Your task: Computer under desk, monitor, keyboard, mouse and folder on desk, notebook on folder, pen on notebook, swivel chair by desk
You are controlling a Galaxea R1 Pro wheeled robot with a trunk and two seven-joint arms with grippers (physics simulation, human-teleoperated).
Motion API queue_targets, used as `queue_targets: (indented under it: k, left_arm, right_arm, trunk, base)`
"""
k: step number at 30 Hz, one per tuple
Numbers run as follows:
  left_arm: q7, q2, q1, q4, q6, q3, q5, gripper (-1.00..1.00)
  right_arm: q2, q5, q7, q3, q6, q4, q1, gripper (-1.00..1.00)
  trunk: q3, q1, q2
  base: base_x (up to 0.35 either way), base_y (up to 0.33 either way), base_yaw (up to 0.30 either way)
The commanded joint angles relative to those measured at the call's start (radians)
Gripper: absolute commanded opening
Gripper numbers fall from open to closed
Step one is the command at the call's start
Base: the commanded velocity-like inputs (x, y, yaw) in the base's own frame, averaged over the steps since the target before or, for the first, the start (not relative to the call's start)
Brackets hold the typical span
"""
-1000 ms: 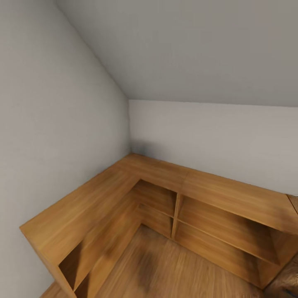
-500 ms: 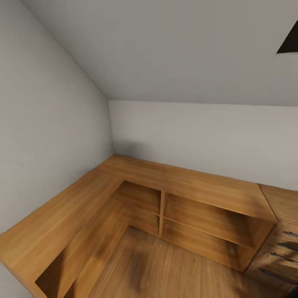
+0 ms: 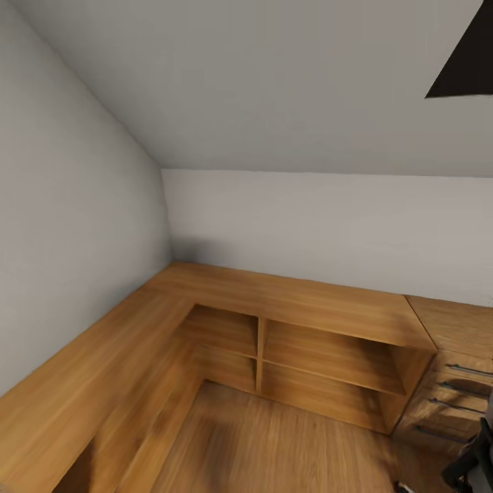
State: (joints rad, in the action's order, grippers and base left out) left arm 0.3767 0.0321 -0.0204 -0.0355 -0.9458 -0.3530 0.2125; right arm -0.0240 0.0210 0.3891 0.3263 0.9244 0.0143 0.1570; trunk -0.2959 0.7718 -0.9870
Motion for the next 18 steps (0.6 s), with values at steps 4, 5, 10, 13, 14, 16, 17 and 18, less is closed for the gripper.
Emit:
queue_targets:
  k: [4, 5, 10, 13, 14, 16, 17, 18]
  left_arm:
    - [0.002, 0.000, -0.001, 0.000, -0.002, -0.009, 0.008, 1.00]
    - [0.002, 0.000, -0.001, 0.000, -0.002, -0.009, 0.008, 1.00]
    - [0.002, 0.000, -0.001, 0.000, -0.002, -0.009, 0.008, 1.00]
    - [0.002, 0.000, -0.001, 0.000, -0.002, -0.008, 0.008, 1.00]
    - [0.002, 0.000, -0.001, 0.000, -0.002, -0.008, 0.008, 1.00]
    - [0.002, 0.000, -0.001, 0.000, -0.002, -0.008, 0.008, 1.00]
    - [0.002, 0.000, -0.001, 0.000, -0.002, -0.008, 0.008, 1.00]
    - [0.002, 0.000, -0.001, 0.000, -0.002, -0.008, 0.008, 1.00]
  right_arm:
    - [-0.001, 0.002, 0.007, 0.009, 0.002, 0.001, 0.001, 1.00]
    - [-0.001, 0.002, 0.007, 0.008, 0.002, 0.001, 0.001, 1.00]
    - [-0.001, 0.002, 0.007, 0.008, 0.002, 0.001, 0.001, 1.00]
    - [-0.001, 0.002, 0.007, 0.009, 0.002, 0.001, 0.001, 1.00]
    - [-0.001, 0.002, 0.007, 0.009, 0.002, 0.001, 0.001, 1.00]
    - [-0.001, 0.002, 0.007, 0.009, 0.002, 0.001, 0.001, 1.00]
    - [-0.002, 0.002, 0.007, 0.009, 0.002, 0.001, 0.001, 1.00]
    - [-0.002, 0.002, 0.007, 0.009, 0.002, 0.001, 0.001, 1.00]
  trunk:
    - [-0.001, 0.000, -0.001]
    - [-0.001, 0.000, -0.001]
    - [-0.001, 0.000, -0.001]
    - [-0.001, 0.000, -0.001]
    - [-0.002, 0.000, -0.001]
    - [-0.002, 0.000, -0.001]
    - [-0.003, 0.000, -0.001]
    - [-0.003, 0.000, -0.001]
  base:
    - [0.000, 0.299, -0.202]
    - [0.000, 0.299, -0.235]
    - [0.000, 0.250, -0.254]
    - [0.000, 0.062, -0.264]
    - [0.000, 0.030, -0.265]
    - [0.000, 0.021, -0.265]
    - [0.000, 0.012, -0.266]
    - [0.000, 0.010, -0.266]
